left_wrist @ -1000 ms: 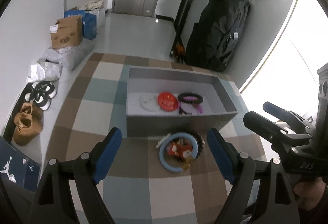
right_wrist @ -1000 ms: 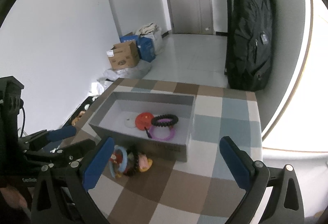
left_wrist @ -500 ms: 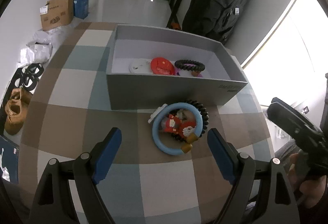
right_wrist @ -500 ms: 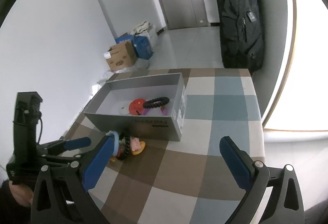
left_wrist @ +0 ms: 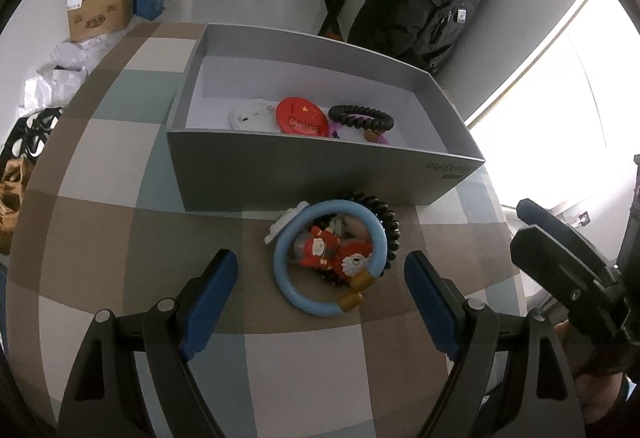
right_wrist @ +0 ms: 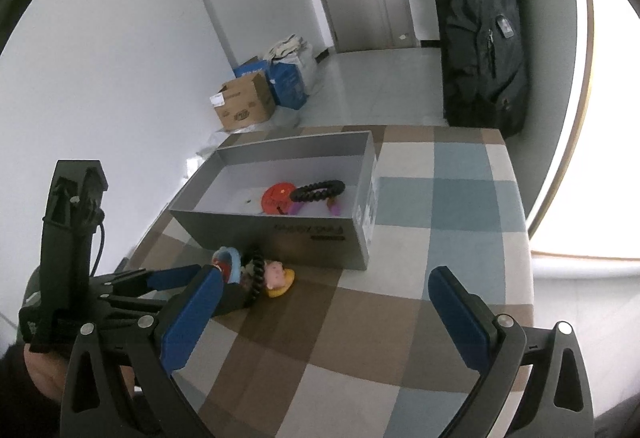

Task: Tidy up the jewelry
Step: 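Grasp the blue ring toy with the left gripper and lift it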

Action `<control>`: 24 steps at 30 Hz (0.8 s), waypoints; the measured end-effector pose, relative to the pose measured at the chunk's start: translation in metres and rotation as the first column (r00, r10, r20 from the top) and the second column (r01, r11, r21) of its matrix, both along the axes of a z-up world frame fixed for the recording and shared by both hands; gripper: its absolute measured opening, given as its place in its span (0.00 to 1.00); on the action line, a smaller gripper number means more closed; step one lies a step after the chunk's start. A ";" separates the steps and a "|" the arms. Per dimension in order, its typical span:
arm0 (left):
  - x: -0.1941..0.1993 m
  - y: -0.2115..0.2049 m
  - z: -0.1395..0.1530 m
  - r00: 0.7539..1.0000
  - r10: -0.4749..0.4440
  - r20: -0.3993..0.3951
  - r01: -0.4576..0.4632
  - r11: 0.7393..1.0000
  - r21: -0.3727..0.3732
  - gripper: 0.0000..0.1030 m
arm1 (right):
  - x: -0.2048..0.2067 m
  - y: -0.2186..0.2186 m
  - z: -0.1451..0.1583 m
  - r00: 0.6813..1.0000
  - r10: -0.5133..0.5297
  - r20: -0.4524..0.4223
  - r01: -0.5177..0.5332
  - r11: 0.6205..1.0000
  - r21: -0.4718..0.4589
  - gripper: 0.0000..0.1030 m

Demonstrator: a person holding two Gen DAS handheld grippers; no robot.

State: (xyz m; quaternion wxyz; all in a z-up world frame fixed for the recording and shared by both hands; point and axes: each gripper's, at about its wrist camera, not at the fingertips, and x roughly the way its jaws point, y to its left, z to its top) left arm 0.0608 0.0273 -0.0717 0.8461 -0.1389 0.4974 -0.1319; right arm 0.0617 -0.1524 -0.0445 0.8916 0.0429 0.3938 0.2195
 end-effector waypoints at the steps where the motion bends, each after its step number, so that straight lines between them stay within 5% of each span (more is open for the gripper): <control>1: 0.000 0.001 0.000 1.000 0.001 0.001 -0.001 1.000 -0.010 0.80 | 0.000 0.001 0.000 1.000 0.000 -0.001 0.000 1.000 -0.001 1.00; 7: 0.001 0.006 -0.001 1.000 0.020 0.005 -0.019 0.997 -0.075 0.79 | 0.001 0.001 -0.001 1.000 -0.001 -0.004 0.001 1.000 -0.003 1.00; 11: 0.005 0.000 -0.001 1.000 -0.002 0.013 0.002 0.999 -0.041 0.55 | 0.002 0.000 -0.002 1.000 -0.006 -0.008 0.006 1.000 -0.004 1.00; 24: 0.004 0.003 0.000 1.000 -0.001 -0.004 0.001 0.999 -0.054 0.54 | 0.002 0.001 -0.006 1.000 -0.008 -0.018 0.008 1.000 -0.022 1.00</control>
